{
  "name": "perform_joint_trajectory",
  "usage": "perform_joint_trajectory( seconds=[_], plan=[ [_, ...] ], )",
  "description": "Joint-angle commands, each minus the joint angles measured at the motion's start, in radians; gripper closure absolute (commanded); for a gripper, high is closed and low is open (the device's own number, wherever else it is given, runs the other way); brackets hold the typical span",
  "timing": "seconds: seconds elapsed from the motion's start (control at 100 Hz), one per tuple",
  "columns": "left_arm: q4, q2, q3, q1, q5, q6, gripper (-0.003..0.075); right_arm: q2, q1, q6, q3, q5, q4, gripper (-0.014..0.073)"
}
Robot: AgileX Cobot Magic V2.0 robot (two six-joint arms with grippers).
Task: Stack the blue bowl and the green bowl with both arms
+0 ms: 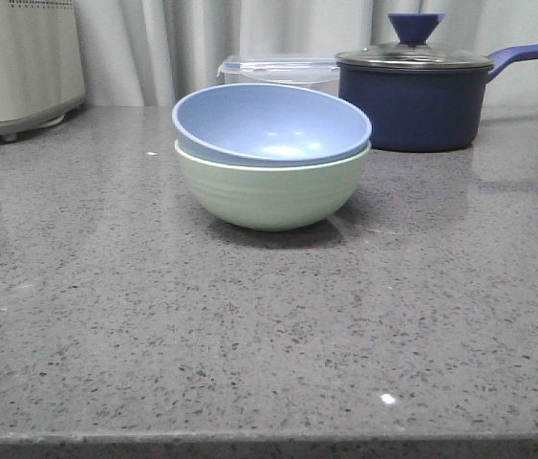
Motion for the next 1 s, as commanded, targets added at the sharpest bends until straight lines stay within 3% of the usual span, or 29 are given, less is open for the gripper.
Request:
perform_joint_trajectory(
  seconds=[0.0, 0.19, 0.61, 0.99],
  plan=[
    [-0.001, -0.035, 0.024, 0.032, -0.156, -0.007, 0.0741, 0.006, -0.005, -0.012, -0.026, -0.085, 0.0, 0.0673],
    [-0.001, -0.104, 0.133, 0.118, -0.274, -0.007, 0.0741, 0.006, -0.005, -0.012, -0.026, -0.085, 0.0, 0.0673],
    [-0.001, -0.287, 0.337, 0.209, -0.362, -0.007, 0.0741, 0.006, -0.005, -0.012, -0.026, -0.085, 0.0, 0.0673],
    [-0.001, -0.285, 0.335, 0.213, -0.314, -0.007, 0.0741, 0.006, -0.005, -0.012, -0.026, -0.081, 0.001, 0.0673]
  ],
)
